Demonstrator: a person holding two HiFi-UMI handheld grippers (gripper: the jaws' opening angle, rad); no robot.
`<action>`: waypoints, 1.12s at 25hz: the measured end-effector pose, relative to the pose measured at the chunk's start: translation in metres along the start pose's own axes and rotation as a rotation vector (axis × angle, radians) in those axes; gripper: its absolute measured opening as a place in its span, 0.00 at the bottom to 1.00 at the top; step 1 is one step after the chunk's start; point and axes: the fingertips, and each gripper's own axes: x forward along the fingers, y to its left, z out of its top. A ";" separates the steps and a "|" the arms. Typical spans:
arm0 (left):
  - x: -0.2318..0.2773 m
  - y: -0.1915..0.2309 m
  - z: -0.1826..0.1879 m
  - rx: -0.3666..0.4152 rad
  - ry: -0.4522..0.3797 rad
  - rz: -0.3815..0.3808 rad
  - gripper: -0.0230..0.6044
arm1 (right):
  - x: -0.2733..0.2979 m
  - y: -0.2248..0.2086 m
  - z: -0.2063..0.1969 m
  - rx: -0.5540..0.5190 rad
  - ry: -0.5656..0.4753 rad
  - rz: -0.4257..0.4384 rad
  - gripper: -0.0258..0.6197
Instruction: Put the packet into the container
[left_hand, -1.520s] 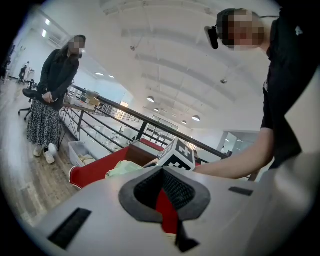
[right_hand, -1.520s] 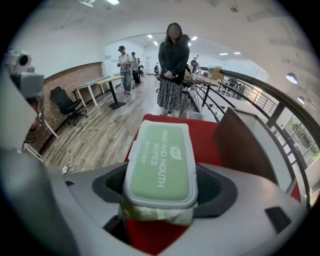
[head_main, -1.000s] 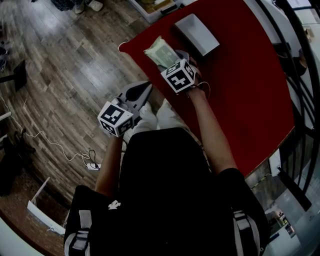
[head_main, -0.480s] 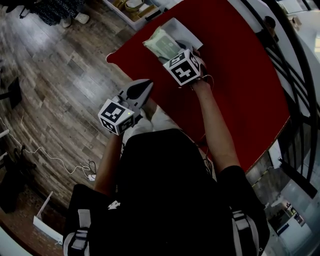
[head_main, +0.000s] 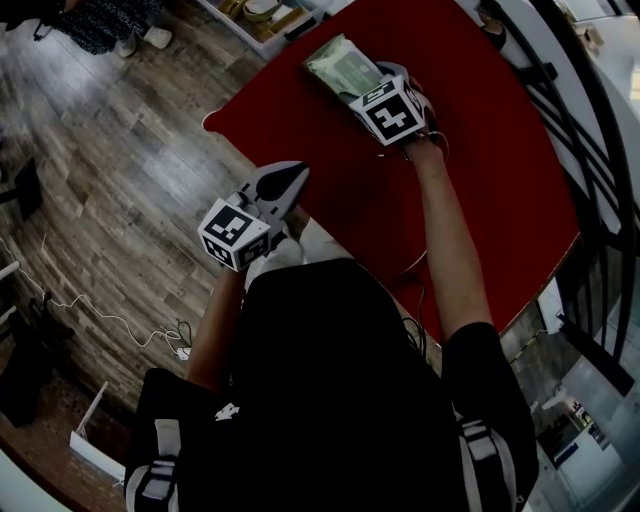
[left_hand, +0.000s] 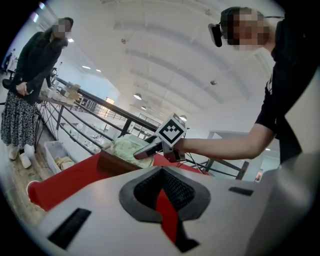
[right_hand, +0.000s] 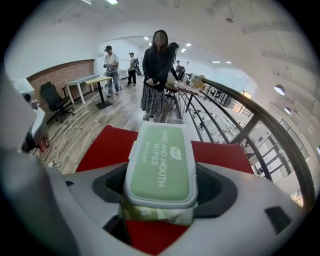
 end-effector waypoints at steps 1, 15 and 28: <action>0.002 0.000 0.000 -0.002 0.003 0.005 0.04 | 0.002 -0.006 0.000 -0.008 0.004 0.000 0.64; -0.003 0.014 -0.006 -0.023 0.020 0.075 0.04 | 0.041 -0.013 -0.006 -0.016 0.021 0.051 0.64; -0.008 0.019 -0.004 -0.042 0.010 0.106 0.04 | 0.053 -0.014 -0.016 0.018 0.014 0.094 0.64</action>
